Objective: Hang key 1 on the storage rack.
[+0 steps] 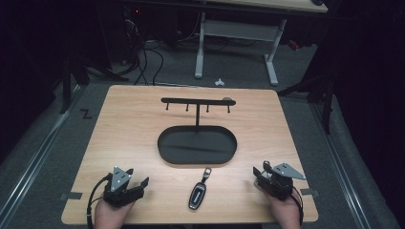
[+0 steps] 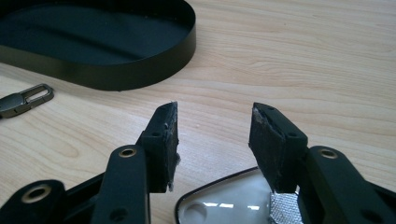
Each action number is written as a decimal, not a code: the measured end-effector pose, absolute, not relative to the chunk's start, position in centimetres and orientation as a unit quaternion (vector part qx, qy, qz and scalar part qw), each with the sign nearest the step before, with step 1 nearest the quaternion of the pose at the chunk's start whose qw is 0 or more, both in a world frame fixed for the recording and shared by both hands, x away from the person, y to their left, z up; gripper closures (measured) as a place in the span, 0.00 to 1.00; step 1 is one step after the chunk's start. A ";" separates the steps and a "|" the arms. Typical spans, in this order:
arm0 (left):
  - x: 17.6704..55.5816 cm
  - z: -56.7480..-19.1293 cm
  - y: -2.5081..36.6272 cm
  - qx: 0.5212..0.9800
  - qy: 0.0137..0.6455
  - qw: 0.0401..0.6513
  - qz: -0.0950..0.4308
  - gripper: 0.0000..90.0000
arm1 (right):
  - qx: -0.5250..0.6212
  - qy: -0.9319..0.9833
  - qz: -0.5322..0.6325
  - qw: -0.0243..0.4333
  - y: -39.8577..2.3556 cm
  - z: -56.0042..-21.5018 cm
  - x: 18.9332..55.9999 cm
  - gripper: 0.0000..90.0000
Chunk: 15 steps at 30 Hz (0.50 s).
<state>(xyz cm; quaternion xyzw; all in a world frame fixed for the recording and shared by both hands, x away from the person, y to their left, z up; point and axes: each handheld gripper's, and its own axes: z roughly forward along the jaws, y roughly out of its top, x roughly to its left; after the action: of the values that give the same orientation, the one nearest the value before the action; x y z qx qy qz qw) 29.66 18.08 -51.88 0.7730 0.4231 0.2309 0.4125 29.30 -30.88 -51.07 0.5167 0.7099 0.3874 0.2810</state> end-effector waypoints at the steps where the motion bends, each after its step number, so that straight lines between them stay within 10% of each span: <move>1: 29.6 -51.9 17.9 0.774 0.417 0.414 0.234 0.37 | 0.516 0.712 0.383 0.282 -30.8 -51.1 29.2 0.59; 15: 29.6 -52.3 17.4 0.777 0.405 0.426 0.226 0.33 | 0.527 0.712 0.378 0.269 -31.2 -51.3 29.5 0.58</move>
<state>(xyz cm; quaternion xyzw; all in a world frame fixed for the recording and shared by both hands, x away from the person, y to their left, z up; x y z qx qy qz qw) 29.59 17.44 -52.33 0.7769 0.4050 0.2256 0.4261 29.46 -31.18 -51.31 0.5268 0.7118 0.3785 0.2694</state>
